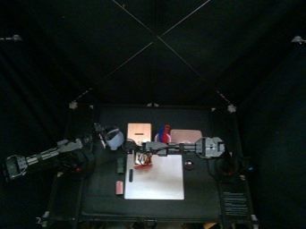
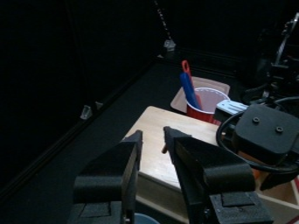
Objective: Place carrot on cutting board
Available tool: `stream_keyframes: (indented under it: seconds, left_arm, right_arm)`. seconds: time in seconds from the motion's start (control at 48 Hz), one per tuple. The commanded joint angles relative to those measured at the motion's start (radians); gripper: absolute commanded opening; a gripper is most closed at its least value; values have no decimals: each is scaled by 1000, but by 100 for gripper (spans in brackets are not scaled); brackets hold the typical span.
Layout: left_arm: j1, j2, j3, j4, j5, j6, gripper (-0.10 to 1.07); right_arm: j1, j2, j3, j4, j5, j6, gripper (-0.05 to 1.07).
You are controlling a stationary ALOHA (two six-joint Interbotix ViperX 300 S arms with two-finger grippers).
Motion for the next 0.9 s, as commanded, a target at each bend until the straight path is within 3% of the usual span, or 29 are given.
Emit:
stream_keyframes:
  seconds: [0.0, 0.875]
  left_arm:
    - [3, 2, -12, -6, -8, 0, 70]
    - [3, 2, -12, -8, -6, 0, 70]
  right_arm:
    - [-6, -55, -6, -6, 6, 17, 88]
    - [-17, 12, 18, -20, 12, 72, 88]
